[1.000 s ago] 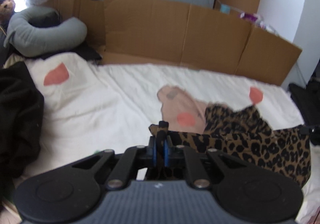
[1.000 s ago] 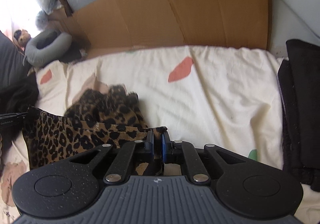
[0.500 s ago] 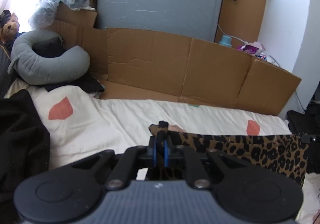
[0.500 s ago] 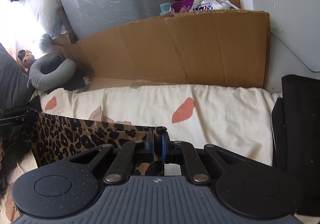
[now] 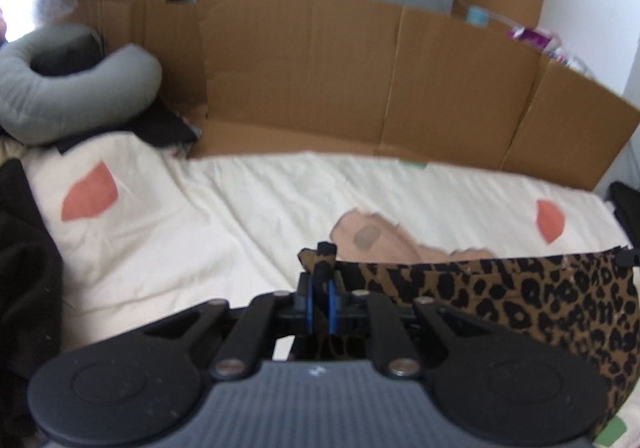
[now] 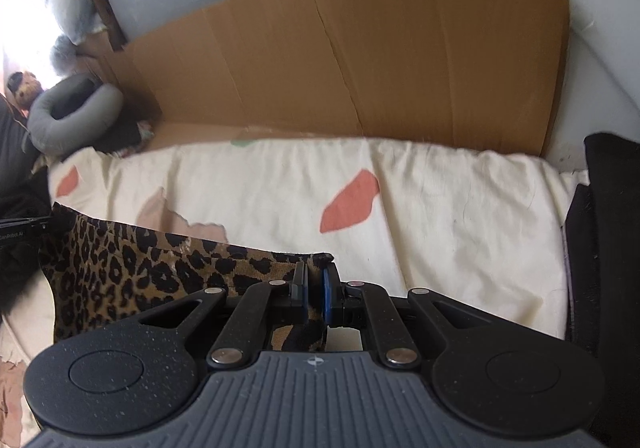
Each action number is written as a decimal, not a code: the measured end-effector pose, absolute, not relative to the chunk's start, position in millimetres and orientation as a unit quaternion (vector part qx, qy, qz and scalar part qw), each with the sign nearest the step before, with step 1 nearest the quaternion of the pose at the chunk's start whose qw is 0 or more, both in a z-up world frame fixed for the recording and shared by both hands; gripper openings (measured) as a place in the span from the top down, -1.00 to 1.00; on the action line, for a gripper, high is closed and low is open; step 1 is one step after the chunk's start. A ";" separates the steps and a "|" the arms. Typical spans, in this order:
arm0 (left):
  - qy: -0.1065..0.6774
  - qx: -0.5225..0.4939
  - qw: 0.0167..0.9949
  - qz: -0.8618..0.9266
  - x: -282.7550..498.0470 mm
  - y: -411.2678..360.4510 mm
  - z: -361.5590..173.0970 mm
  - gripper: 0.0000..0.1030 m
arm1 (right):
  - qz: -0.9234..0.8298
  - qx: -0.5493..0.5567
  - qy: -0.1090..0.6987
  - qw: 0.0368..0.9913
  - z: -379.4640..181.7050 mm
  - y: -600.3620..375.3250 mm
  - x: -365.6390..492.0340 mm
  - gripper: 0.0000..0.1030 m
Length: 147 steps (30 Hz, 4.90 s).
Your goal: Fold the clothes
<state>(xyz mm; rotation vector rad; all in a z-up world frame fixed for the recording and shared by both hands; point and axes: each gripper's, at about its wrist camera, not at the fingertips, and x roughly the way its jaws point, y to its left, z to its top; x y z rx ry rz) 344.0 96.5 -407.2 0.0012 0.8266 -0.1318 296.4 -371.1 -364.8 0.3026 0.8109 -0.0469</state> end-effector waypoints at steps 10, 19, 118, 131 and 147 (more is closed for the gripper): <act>0.453 0.019 0.889 -0.065 363.8 88.0 -453.4 0.82 | -0.026 0.134 0.434 0.890 -398.1 -365.9 318.7 0.90; 0.440 0.016 0.897 -0.040 367.2 98.5 -444.0 0.20 | -0.032 0.105 0.442 0.890 -407.6 -362.1 322.4 0.37; 0.427 0.000 0.885 -0.186 330.4 -23.2 -445.5 0.44 | 0.101 -0.043 0.430 0.896 -404.4 -280.2 291.5 0.54; 0.431 -0.002 0.884 -0.182 331.5 -24.0 -445.9 0.44 | 0.083 -0.012 0.411 0.908 -384.5 -287.9 264.1 0.33; 0.439 -0.010 0.881 -0.177 332.9 -22.9 -440.2 0.48 | 0.047 -0.057 0.433 0.899 -403.5 -292.4 242.9 0.21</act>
